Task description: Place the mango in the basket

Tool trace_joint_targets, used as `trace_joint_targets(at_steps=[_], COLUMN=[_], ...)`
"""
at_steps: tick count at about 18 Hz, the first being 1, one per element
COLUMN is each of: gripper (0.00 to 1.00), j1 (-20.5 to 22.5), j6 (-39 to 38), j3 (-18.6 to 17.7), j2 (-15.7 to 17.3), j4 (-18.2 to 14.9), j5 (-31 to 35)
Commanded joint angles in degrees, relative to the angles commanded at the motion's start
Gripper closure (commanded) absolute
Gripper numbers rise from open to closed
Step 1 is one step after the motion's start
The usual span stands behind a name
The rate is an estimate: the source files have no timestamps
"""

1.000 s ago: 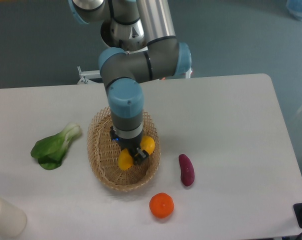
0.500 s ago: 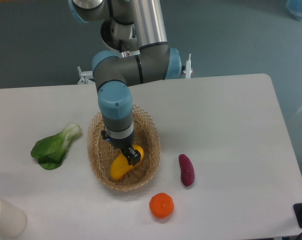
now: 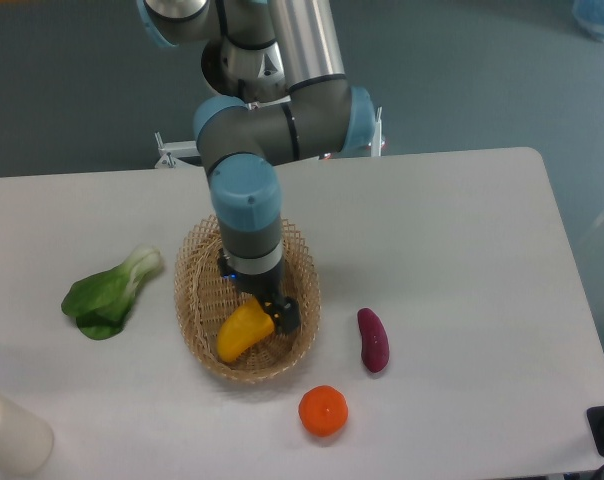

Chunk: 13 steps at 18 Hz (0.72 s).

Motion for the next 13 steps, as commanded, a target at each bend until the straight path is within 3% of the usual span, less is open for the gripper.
trace_joint_targets(at_steps=[11,13], gripper=[0.0,0.0], j1=[13.18,16.34], j6=[8.61,13.51], j3=[2.64,2.56], j2=[-1.14,-1.4], j4=[0.44,0.35], j5=[0.0,0.0])
